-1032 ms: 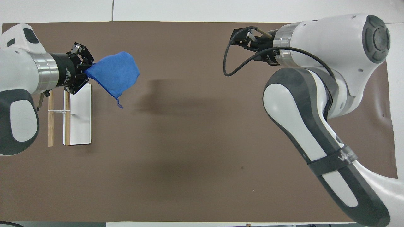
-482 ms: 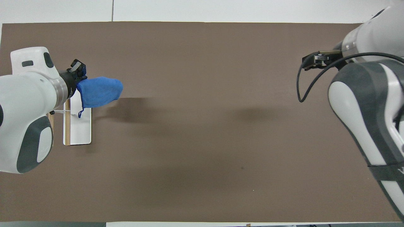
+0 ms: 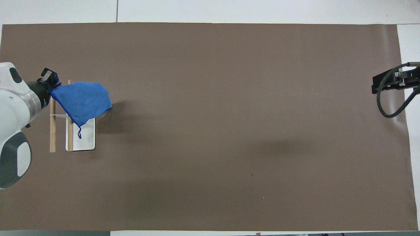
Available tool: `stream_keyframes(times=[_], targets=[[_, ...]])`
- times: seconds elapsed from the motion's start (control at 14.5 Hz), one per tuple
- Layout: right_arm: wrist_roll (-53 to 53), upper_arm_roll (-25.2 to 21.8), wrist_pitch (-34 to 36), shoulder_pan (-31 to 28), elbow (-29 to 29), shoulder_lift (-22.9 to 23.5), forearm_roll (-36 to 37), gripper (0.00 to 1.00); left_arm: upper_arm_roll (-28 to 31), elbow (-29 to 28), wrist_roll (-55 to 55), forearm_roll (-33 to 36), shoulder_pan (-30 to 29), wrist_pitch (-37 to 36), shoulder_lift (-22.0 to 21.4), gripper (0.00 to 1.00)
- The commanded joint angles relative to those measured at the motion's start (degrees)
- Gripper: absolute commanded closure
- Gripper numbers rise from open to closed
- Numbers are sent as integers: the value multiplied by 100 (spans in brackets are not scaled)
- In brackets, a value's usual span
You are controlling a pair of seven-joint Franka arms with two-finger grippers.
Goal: Right arm passes towel to left arm to hang
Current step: 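Drape the towel over the rack bar with the left gripper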
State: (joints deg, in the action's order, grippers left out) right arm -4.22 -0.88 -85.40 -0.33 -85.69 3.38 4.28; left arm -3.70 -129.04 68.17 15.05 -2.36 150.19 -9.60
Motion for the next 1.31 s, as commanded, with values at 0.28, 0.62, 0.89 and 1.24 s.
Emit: stream_keyframes(times=[0.28,0.62,0.89,1.24], targets=[[-642,61,58,-187,-651,-444,-190,0,-26,-297,-400,130,-1037,696,-183,100],[-607,61,32,-161,-651,-444,-191,0,-26,-489,-410,130,-1310,696,-112,100],[-607,79,-47,-143,-634,-435,-356,0,-34,-859,-498,130,-1363,670,-121,100],[-317,105,-109,-143,-379,-321,-401,0,-34,-956,-542,130,-1302,363,-112,100]])
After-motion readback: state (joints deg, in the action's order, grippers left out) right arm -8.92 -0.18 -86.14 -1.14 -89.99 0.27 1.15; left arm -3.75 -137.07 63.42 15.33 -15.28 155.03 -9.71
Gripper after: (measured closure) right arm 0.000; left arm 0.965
